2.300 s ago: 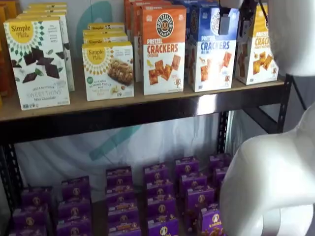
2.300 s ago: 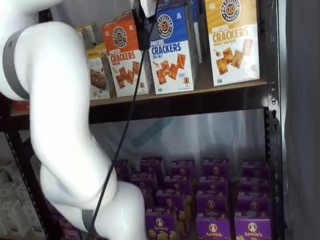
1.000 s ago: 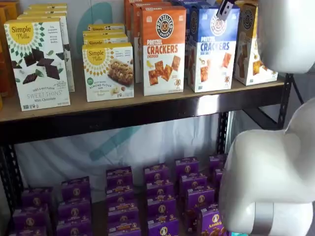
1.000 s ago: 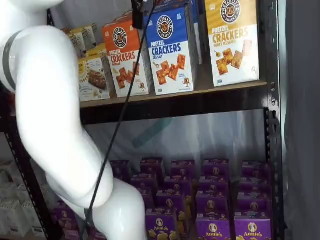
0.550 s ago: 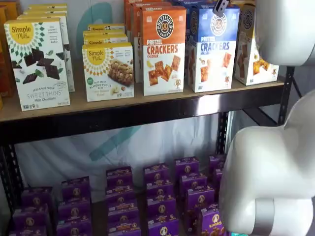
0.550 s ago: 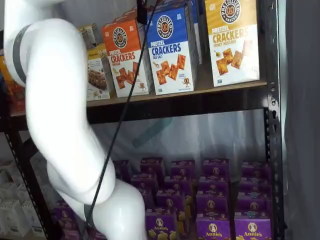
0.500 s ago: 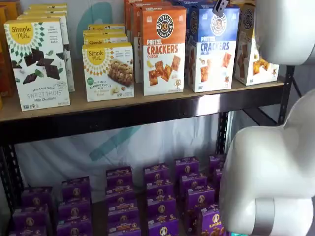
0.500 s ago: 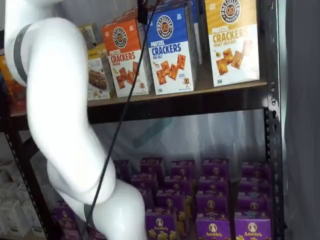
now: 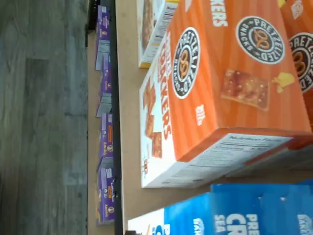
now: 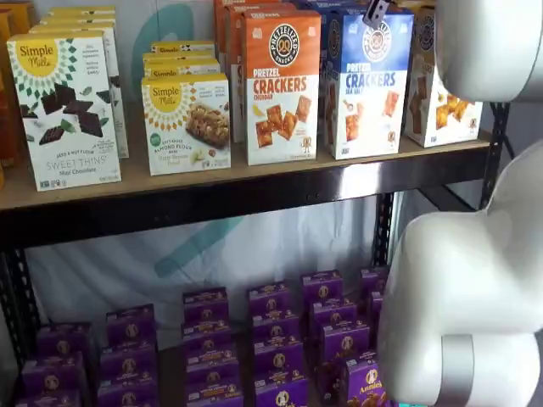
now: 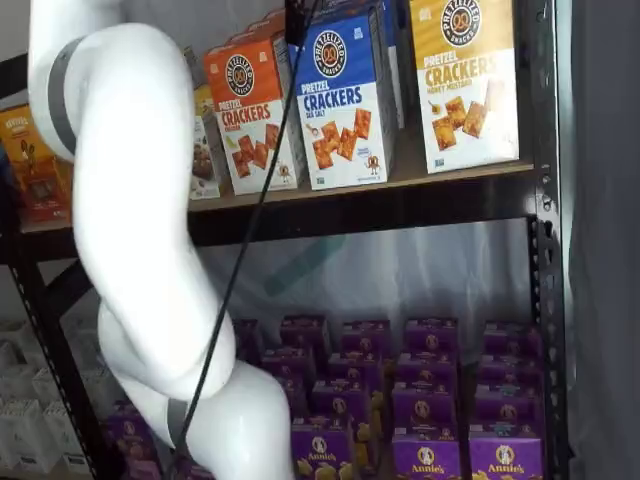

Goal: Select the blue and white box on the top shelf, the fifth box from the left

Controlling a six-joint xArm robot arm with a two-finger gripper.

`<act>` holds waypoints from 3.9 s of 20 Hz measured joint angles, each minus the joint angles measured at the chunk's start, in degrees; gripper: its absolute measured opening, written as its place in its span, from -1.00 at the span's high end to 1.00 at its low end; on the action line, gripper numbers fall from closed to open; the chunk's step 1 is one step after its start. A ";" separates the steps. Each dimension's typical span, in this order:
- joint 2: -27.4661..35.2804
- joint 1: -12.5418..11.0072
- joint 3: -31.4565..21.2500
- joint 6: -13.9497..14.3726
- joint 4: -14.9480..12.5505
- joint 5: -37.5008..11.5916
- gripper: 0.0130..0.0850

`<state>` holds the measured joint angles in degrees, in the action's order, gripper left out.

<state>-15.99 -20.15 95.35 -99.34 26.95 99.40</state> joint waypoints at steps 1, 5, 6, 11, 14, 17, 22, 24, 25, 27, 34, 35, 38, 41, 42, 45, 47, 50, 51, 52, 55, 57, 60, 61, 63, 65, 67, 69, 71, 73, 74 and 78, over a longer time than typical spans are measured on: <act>0.31 0.10 0.28 0.06 0.00 -0.17 -1.00; 1.90 0.70 2.02 0.25 -0.92 -0.34 -1.00; 2.34 0.88 2.54 0.27 -1.30 -0.26 -1.00; 3.86 1.62 4.09 0.30 -2.77 -0.61 -1.00; 5.26 2.11 5.77 0.33 -4.06 0.29 -1.00; 7.44 2.67 8.66 0.54 -5.50 2.78 -1.00; 8.95 3.48 10.31 0.71 -7.09 3.89 -1.00; 8.92 3.80 9.97 0.82 -7.36 3.21 -1.00; 8.92 4.07 9.84 0.92 -7.58 2.86 -1.00; 8.93 4.55 9.57 1.08 -8.12 2.32 -1.00; 8.76 6.12 8.66 1.38 -10.61 1.25 -1.00; 8.69 6.28 8.46 1.41 -10.83 1.12 -1.00; 8.53 6.85 7.89 1.52 -11.78 0.90 -1.00; 8.44 7.34 7.46 1.67 -12.49 0.87 -1.00; 8.57 7.47 7.62 1.76 -12.64 1.20 -1.00; 9.32 8.02 8.68 2.07 -13.52 2.72 -1.00; 9.80 8.29 9.43 2.23 -14.00 3.71 -1.00; 10.68 8.80 10.87 2.43 -15.10 5.51 -1.00; 10.95 9.02 11.32 2.49 -15.63 6.04 -1.00; 11.20 9.23 11.72 2.53 -16.15 6.54 -1.00; 11.77 9.75 12.58 2.64 -17.37 7.60 -1.00; 12.02 10.11 12.86 2.73 -18.07 7.96 -1.00; 12.00 10.67 12.60 2.86 -19.07 7.74 -1.00; 12.00 10.76 12.53 2.91 -19.21 7.69 -1.00; 11.96 10.91 12.29 2.98 -19.37 7.47 -1.00; 11.90 11.02 12.07 3.04 -19.46 7.26 -1.00; 11.81 11.13 11.79 3.07 -19.62 6.99 -1.00; 11.75 11.23 11.55 3.09 -19.78 6.77 -0.78; 11.76 11.24 11.51 3.11 -19.73 6.70 -0.67; 11.79 11.18 11.50 3.12 -19.54 6.62 -0.56; 11.79 11.17 11.49 3.12 -19.52 6.58 -0.56; 11.67 11.24 11.25 3.14 -19.63 6.18 -0.56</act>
<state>-4.32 -8.90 106.60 -96.20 7.32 105.58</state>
